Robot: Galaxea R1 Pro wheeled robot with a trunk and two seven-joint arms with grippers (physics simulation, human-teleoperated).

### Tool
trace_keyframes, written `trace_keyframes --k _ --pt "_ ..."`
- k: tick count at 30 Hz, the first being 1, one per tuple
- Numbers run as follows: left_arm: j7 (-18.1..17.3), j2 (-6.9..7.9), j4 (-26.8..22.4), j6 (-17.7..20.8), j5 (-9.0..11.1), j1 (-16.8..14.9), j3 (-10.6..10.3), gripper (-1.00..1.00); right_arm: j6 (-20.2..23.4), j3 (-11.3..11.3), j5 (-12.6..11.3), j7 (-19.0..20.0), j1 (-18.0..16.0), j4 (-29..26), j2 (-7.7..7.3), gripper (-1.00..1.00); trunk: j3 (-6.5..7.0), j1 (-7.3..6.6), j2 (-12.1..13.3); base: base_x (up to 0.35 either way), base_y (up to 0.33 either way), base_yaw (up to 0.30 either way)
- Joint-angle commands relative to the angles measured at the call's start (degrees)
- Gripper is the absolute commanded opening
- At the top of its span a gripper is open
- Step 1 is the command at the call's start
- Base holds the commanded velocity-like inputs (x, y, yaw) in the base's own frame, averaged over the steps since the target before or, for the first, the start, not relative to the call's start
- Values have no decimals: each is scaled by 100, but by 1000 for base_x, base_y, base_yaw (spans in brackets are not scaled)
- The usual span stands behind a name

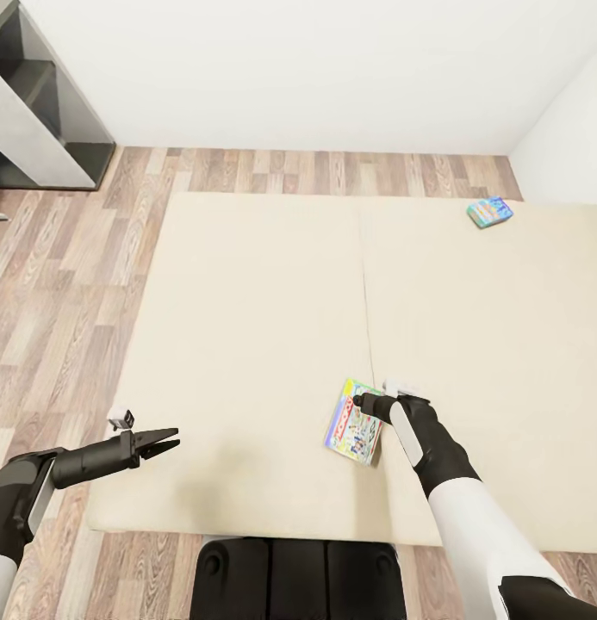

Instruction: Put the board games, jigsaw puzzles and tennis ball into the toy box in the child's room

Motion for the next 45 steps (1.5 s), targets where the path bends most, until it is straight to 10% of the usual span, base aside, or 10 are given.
trace_keyframes --k 1,45 --pt "-22 1 -1 61 -2 -1 1 100 18 -11 -61 -44 -2 -8 5 100 -16 3 -9 0 0 0" --pt "-25 1 -1 -133 -1 -1 5 100 -7 -11 -52 -28 -2 -8 5 100 -412 3 -9 0 0 0"
